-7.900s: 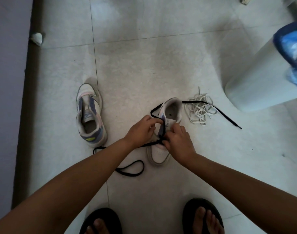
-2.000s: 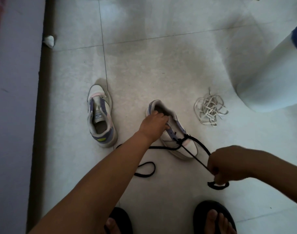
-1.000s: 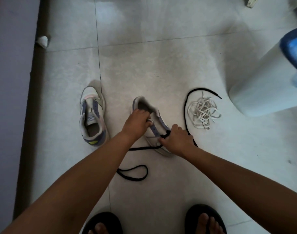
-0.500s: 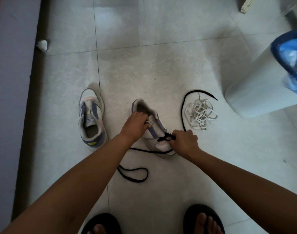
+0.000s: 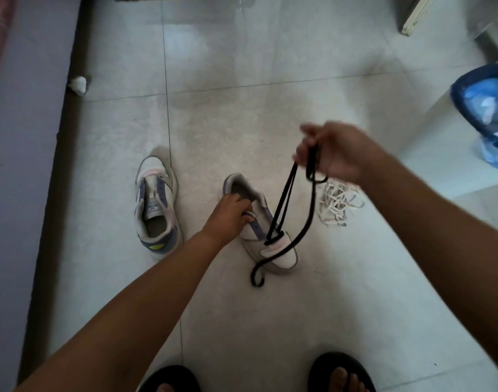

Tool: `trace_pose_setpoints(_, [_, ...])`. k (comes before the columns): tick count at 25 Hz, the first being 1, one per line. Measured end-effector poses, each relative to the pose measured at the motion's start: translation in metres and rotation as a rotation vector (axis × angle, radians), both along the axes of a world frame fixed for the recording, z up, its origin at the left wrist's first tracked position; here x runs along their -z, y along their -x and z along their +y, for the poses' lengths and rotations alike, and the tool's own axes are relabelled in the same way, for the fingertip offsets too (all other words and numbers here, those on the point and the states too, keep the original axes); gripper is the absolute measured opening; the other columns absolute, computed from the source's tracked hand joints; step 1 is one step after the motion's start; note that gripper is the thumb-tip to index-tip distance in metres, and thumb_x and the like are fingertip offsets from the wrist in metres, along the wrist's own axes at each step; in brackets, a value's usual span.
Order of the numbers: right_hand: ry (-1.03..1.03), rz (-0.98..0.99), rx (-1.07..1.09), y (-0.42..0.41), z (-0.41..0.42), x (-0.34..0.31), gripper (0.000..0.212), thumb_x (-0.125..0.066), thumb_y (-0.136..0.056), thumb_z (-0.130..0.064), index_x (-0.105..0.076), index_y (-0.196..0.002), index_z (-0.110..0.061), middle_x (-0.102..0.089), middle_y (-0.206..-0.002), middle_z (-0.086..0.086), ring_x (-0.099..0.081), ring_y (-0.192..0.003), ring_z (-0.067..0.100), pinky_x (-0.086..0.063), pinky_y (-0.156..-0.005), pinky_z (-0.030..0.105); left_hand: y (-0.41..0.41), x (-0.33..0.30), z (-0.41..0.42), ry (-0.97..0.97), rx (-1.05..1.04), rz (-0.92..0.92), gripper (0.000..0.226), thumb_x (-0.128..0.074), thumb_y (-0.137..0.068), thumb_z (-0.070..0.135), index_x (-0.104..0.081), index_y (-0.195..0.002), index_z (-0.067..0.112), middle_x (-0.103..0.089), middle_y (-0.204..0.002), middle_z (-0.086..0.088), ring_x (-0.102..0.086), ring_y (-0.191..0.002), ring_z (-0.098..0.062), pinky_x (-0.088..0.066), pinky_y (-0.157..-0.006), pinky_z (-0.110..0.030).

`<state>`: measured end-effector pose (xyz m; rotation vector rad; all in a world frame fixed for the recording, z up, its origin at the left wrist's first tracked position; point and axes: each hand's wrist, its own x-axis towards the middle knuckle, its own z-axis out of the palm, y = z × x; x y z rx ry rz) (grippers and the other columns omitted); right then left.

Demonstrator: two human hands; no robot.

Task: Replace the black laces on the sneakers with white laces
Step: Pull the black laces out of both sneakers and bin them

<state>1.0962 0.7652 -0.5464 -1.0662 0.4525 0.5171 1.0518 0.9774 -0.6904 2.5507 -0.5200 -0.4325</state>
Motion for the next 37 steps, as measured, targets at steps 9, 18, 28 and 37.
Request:
trace_pose_setpoints(9, [1.511, -0.64, -0.641, -0.085, 0.015, -0.012, 0.04, -0.051, -0.091, -0.013, -0.054, -0.13, -0.012, -0.052, -0.133, 0.014, -0.049, -0.121, 0.027, -0.037, -0.097, 0.024, 0.0, -0.002, 0.003, 0.023, -0.007, 0.038, 0.017, -0.062, -0.087, 0.014, -0.066, -0.098, 0.002, -0.056, -0.105, -0.018, -0.047, -0.105, -0.029, -0.034, -0.087, -0.031])
trace_pose_setpoints(18, [1.269, -0.482, -1.125, 0.095, 0.025, 0.114, 0.035, -0.066, -0.084, -0.032, -0.058, -0.115, -0.019, -0.054, -0.112, 0.007, -0.051, -0.105, 0.024, -0.044, -0.083, 0.035, -0.003, -0.002, 0.001, 0.029, 0.02, 0.016, 0.015, -0.064, -0.084, 0.013, -0.066, -0.09, 0.0, -0.059, -0.096, -0.02, -0.052, -0.095, -0.032, -0.035, -0.08, -0.033])
trace_pose_setpoints(28, [1.414, -0.536, -1.024, 0.094, 0.034, 0.137, 0.026, -0.061, -0.088, -0.031, -0.057, -0.106, -0.012, -0.055, -0.106, 0.012, -0.053, -0.099, 0.03, -0.034, -0.07, 0.03, 0.013, 0.006, 0.001, 0.008, 0.0, -0.065, 0.034, -0.072, -0.078, 0.024, -0.064, -0.108, 0.01, -0.053, -0.108, -0.012, -0.045, -0.109, -0.028, -0.035, -0.089, -0.03])
trace_pose_setpoints(37, [1.279, -0.377, -1.076, 0.092, 0.039, 0.131, 0.019, -0.059, -0.089, -0.035, -0.055, -0.09, -0.017, -0.05, -0.097, 0.009, -0.053, -0.092, 0.028, -0.037, -0.068, 0.028, 0.0, -0.007, -0.011, -0.055, 0.09, 0.083, 0.07, -0.07, -0.08, 0.014, -0.038, -0.141, 0.024, -0.041, -0.119, -0.01, -0.052, -0.099, -0.022, -0.051, -0.081, -0.038])
